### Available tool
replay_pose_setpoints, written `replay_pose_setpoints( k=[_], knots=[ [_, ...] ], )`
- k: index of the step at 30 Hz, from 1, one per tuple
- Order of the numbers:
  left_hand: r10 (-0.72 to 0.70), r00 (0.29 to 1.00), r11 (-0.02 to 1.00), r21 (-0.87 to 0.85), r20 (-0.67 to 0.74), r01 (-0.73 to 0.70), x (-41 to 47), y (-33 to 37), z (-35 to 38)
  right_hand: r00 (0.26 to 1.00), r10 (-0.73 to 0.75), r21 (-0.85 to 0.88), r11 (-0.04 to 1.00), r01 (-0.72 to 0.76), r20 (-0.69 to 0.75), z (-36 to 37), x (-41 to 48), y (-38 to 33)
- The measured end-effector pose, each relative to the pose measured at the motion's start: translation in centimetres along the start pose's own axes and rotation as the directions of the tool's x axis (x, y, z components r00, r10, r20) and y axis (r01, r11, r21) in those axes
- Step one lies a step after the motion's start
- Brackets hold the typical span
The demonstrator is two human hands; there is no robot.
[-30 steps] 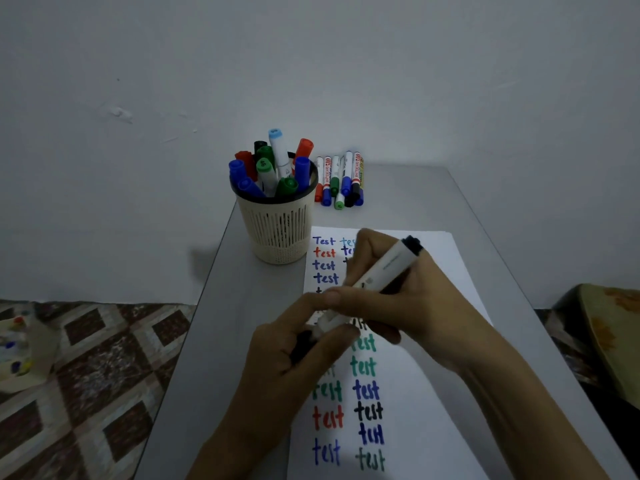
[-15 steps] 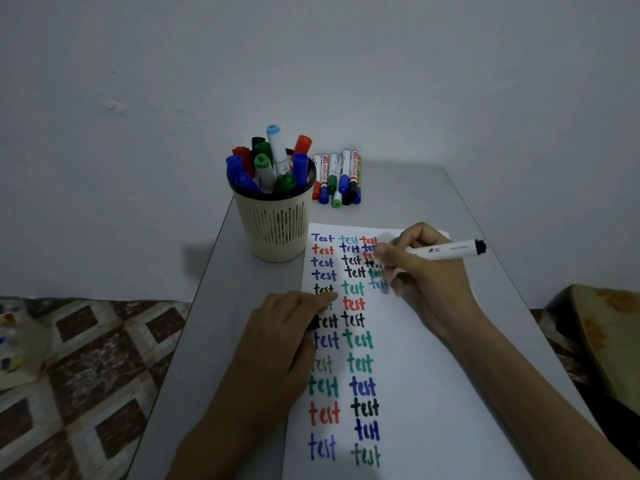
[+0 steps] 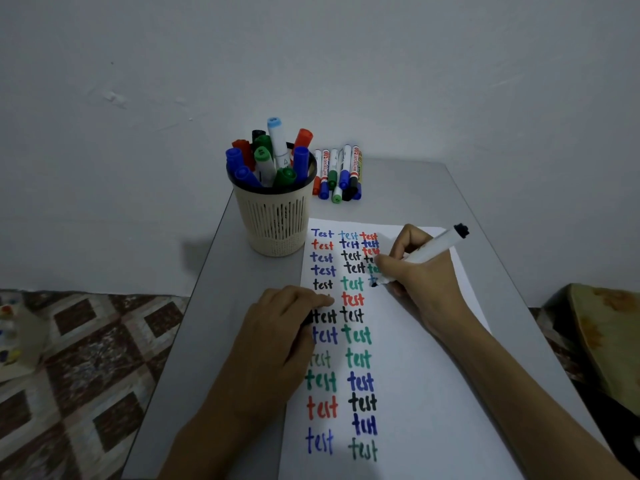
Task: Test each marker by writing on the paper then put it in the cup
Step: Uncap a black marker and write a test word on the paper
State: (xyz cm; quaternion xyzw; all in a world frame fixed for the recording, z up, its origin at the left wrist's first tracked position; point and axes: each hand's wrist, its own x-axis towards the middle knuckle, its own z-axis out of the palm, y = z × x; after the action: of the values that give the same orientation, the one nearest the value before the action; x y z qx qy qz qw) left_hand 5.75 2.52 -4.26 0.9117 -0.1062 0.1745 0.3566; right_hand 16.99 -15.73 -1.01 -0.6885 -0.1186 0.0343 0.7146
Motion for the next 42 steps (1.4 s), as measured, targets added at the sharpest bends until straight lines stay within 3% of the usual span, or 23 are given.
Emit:
replay_pose_setpoints(
  k=[9,15,23,27,42],
  knots=[
    [0.005,1.0,1.0,0.003,-0.002,-0.005,0.09,-0.02,0.09,0.999,-0.037,-0.134,0.99,0.037,0.003,0.33,-0.02,0.09],
    [0.008,1.0,1.0,0.004,-0.006,-0.008,0.06,-0.14,0.13,0.999,-0.047,-0.074,0.996,0.047,-0.005,0.17,0.04,0.16],
    [0.012,1.0,1.0,0.005,-0.008,-0.012,0.04,-0.12,0.12,0.999,-0.039,-0.171,0.984,0.041,0.018,0.36,-0.14,0.05],
    [0.01,1.0,1.0,0.006,-0.004,-0.01,0.05,-0.2,0.11,0.998,-0.057,-0.1,0.993,0.055,-0.017,0.09,-0.13,0.06],
    [0.022,1.0,1.0,0.005,-0.002,-0.022,0.12,-0.19,0.08,0.997,-0.067,-0.149,0.987,0.06,-0.042,0.11,-0.19,0.09]
  ],
)
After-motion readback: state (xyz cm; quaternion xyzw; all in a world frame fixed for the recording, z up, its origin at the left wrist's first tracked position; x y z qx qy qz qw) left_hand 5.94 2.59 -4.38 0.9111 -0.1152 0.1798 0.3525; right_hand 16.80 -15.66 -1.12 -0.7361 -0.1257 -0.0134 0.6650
